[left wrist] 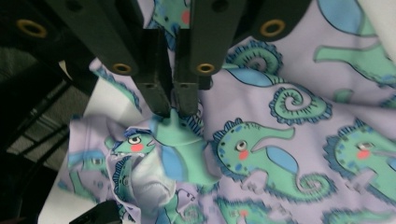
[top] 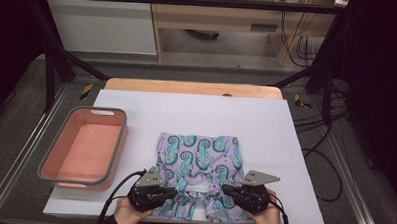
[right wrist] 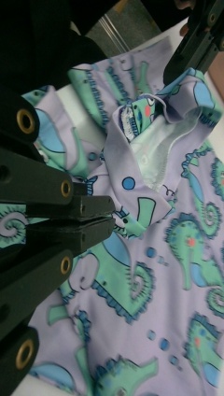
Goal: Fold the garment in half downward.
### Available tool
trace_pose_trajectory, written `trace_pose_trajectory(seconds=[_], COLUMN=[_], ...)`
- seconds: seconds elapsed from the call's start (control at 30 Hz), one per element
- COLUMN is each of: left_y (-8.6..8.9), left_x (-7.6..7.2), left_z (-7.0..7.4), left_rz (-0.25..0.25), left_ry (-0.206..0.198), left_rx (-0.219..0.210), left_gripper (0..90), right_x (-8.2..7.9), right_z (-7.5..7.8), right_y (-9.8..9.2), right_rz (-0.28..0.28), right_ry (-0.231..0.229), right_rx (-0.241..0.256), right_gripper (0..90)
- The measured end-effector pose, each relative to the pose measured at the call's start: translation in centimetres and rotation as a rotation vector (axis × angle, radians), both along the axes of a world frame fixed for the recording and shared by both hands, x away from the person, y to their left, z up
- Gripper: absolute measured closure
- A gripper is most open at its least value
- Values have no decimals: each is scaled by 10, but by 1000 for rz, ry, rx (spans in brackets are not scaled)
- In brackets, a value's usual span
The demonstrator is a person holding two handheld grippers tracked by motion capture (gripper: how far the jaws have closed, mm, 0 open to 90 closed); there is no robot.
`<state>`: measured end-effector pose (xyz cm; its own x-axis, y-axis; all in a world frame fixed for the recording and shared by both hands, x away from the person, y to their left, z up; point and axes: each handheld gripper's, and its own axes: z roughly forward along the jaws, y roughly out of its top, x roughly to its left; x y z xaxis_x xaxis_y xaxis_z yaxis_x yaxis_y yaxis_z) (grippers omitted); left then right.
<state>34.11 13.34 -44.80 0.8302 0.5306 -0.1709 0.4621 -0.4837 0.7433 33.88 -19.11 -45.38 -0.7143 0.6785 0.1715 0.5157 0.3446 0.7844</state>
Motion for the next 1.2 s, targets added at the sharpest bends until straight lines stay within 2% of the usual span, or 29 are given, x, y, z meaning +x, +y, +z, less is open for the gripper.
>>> trace_pose_trajectory(seconds=[0.07,0.13,0.17,0.27,0.33,0.4,0.5,0.57,0.63,0.7,0.77,0.8,0.9,0.97,1.07,1.13,1.2], left_y=[2,7,9,17,19,17,12,11,10,9,6,6,5,4,3,3,4], left_x=[2,7,8,15,20,26,31,30,29,25,24,24,23,23,21,20,20], left_z=[0,3,4,7,7,3,-8,-13,-15,-18,-22,-24,-25,-27,-26,-26,-24], left_rz=[35,75,89,143,166,185,203,199,190,179,174,172,176,162,158,158,156], left_ry=[-5,-5,-4,-4,5,37,83,113,131,129,136,144,132,137,118,112,115], left_rx=[-4,-21,-32,-58,-57,-37,14,26,14,24,31,32,33,31,49,45,37], left_gripper=[667,533,502,491,504,570,567,550,552,559,581,603,666,749,860,879,885], right_x=[0,2,3,6,11,20,29,28,23,15,8,6,5,5,3,3,3], right_z=[-3,0,2,6,5,1,-8,-12,-14,-17,-20,-22,-27,-27,-26,-25,-24], right_y=[-2,-5,-6,-8,-8,-6,-1,3,5,6,6,5,3,5,9,9,8], right_rz=[-16,-42,-53,-75,-102,-126,-129,-104,-80,-59,-63,-68,-73,-85,-74,-70,-72], right_ry=[-7,-22,-30,-40,-22,6,52,61,72,58,46,46,41,32,26,35,50], right_rx=[-2,23,35,45,34,7,1,-7,-10,-28,-59,-68,-72,-90,-114,-117,-117], right_gripper=[756,713,706,720,757,788,800,741,629,555,493,494,533,616,778,868,899])
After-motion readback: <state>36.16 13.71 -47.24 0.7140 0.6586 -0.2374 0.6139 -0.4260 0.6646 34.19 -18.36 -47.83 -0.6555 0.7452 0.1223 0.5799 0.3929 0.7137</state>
